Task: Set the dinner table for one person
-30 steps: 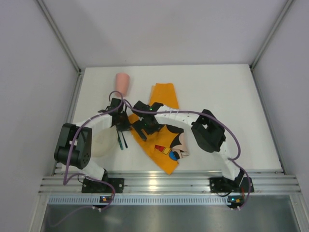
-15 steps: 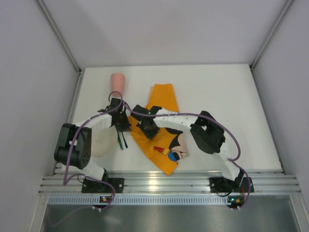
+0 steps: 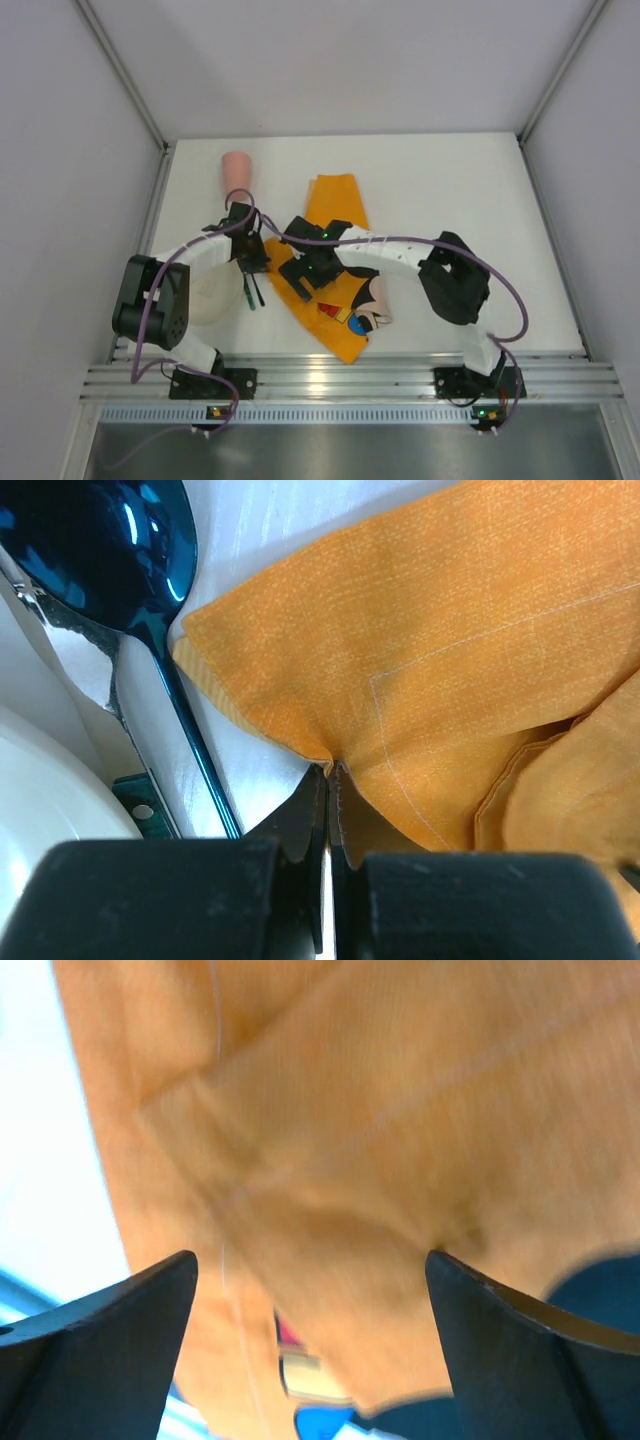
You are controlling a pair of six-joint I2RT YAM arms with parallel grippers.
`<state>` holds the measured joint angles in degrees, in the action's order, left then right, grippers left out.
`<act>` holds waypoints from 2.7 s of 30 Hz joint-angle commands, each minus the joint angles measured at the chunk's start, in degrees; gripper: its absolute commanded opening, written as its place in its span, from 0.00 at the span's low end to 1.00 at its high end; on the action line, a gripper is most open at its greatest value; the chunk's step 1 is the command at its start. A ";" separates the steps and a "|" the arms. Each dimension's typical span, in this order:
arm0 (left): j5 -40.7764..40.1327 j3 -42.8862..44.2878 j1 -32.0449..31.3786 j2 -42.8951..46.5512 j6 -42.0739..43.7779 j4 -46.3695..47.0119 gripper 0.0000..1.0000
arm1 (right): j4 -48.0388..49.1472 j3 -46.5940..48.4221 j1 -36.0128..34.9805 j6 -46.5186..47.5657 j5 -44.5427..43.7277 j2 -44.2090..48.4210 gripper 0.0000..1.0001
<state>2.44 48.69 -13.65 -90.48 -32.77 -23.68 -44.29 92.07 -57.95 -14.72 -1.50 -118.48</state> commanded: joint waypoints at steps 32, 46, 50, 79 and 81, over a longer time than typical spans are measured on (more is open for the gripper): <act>-4.90 0.80 0.20 1.71 2.01 -7.69 0.00 | 5.27 -9.37 -4.89 1.19 -21.09 5.01 0.19; -4.20 1.41 -0.15 -1.19 2.89 -5.94 0.00 | -5.01 2.67 -3.57 0.57 -22.94 11.16 0.46; -3.84 1.32 -0.50 -1.37 2.89 -5.59 0.00 | -4.58 2.15 -2.96 0.04 -22.32 9.93 0.25; -2.70 2.29 -0.59 -1.28 4.91 -9.27 0.00 | 7.64 8.57 -9.19 4.26 -2.28 -5.53 0.64; -0.87 2.29 -0.59 -1.02 4.91 -9.63 0.00 | 8.43 8.21 -9.11 3.74 -3.24 -6.50 0.63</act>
<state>0.71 50.06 -12.97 -90.52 -29.50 -29.30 -39.53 98.76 -65.14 -13.47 -4.91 -121.38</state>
